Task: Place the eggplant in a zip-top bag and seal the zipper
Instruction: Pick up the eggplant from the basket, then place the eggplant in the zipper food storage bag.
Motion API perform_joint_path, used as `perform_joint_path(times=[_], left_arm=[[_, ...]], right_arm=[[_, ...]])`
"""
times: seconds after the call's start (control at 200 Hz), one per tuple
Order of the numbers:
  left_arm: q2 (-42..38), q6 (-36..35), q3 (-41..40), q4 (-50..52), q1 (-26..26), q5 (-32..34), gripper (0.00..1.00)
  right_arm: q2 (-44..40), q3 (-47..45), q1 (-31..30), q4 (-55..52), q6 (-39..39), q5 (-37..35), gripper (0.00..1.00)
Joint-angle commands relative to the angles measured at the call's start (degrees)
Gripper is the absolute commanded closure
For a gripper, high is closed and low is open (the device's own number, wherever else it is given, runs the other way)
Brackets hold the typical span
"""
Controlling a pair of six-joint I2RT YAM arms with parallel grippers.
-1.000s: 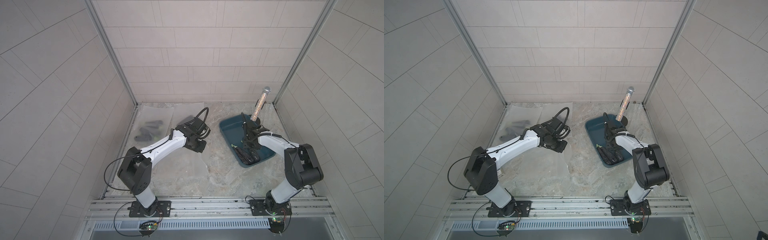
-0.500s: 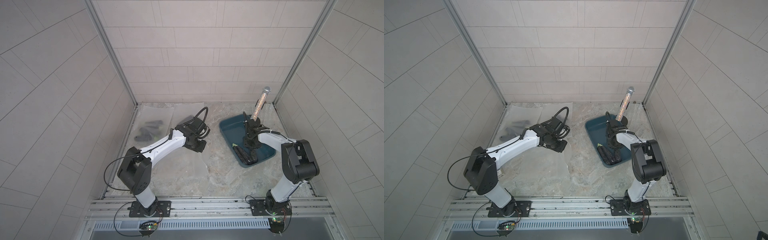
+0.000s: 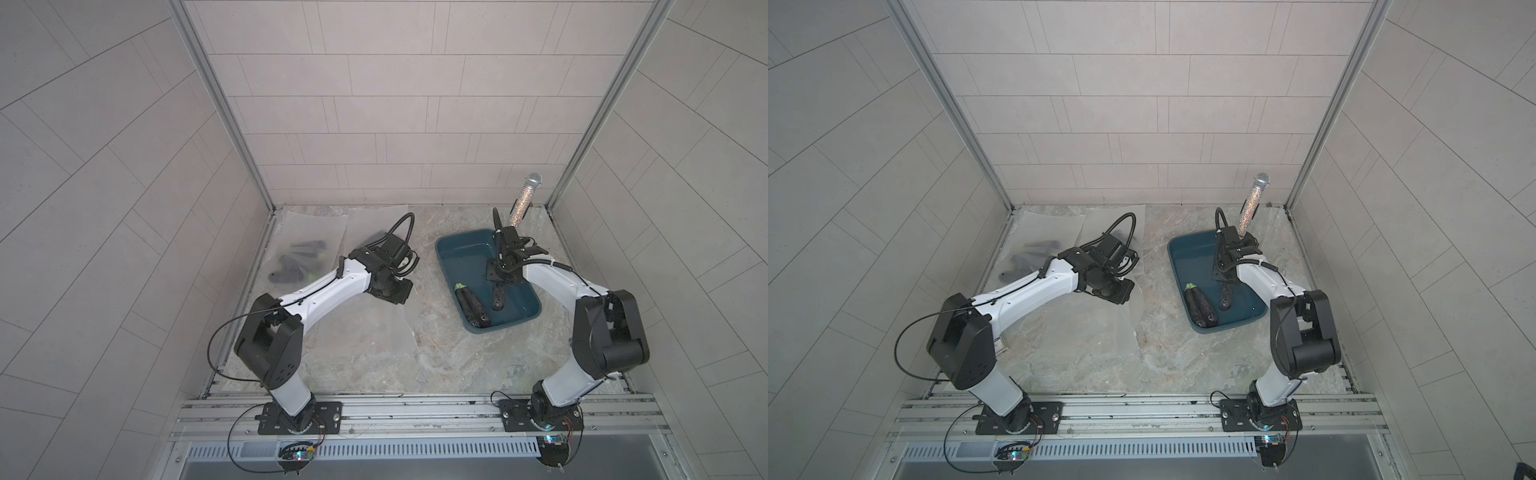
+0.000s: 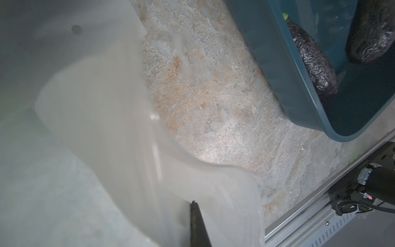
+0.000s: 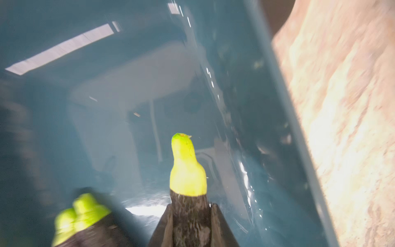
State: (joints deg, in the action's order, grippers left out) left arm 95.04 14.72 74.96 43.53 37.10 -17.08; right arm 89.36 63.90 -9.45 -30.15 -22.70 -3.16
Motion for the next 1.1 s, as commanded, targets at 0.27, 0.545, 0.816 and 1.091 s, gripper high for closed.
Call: perform_joint_path(times=[0.27, 0.545, 0.816, 1.091], left_arm=[[-1.51, 0.73, 0.73, -0.51, -2.02, -3.68, 0.97], [-1.97, 2.75, 0.11, -2.08, -3.23, -7.71, 0.97], [-2.29, 4.47, -0.39, -3.6, -3.68, -9.88, 0.98], [-4.33, 6.14, -1.02, -4.97, -5.48, -12.36, 0.97]], right_arm=[[-19.03, -10.78, -19.9, 30.37, -14.18, 2.23, 0.85], [-19.04, -17.75, -28.54, 49.31, -21.76, -1.08, 0.86], [-13.35, -19.19, -33.66, 57.31, -22.46, -1.14, 0.86], [-10.87, -21.93, -37.48, 58.72, -17.55, -3.75, 0.86]])
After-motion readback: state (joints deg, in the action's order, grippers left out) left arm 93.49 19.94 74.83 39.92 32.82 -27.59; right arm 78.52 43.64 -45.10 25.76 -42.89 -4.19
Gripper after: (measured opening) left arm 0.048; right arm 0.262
